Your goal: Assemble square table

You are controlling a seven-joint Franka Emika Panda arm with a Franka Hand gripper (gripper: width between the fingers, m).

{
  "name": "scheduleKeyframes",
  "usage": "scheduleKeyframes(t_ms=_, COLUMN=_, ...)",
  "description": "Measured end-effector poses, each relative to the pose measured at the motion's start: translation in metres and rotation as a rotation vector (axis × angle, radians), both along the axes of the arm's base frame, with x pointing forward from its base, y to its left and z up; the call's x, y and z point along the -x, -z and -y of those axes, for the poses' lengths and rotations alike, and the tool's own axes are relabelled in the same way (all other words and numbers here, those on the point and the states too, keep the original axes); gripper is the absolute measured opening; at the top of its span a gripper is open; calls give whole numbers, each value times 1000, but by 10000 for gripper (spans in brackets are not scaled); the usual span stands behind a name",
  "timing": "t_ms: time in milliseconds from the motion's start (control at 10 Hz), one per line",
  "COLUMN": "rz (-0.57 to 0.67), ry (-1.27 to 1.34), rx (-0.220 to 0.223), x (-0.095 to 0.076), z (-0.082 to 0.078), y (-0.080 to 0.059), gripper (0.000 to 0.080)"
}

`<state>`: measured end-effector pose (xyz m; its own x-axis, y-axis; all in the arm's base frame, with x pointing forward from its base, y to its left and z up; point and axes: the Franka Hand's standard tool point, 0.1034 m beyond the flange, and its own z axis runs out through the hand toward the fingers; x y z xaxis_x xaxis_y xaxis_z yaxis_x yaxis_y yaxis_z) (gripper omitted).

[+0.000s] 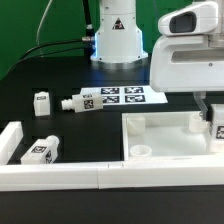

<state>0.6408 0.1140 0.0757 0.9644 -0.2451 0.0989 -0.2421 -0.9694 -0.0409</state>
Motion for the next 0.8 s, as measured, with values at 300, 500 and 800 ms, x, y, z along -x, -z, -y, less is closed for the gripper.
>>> scheduleKeyframes(t_ms=300, rz=-5, ry=372, rx=-34, x=0, z=1, y=0, gripper=284)
scheduleKeyframes(t_ms=500, rz=-60, ry=788, rx=-47, x=7, z=-1, y=0, gripper=284)
scheduleKeyframes(t_ms=800, rz=-77, ry=1011, rx=-66, x=1, z=-1, y=0, gripper=285)
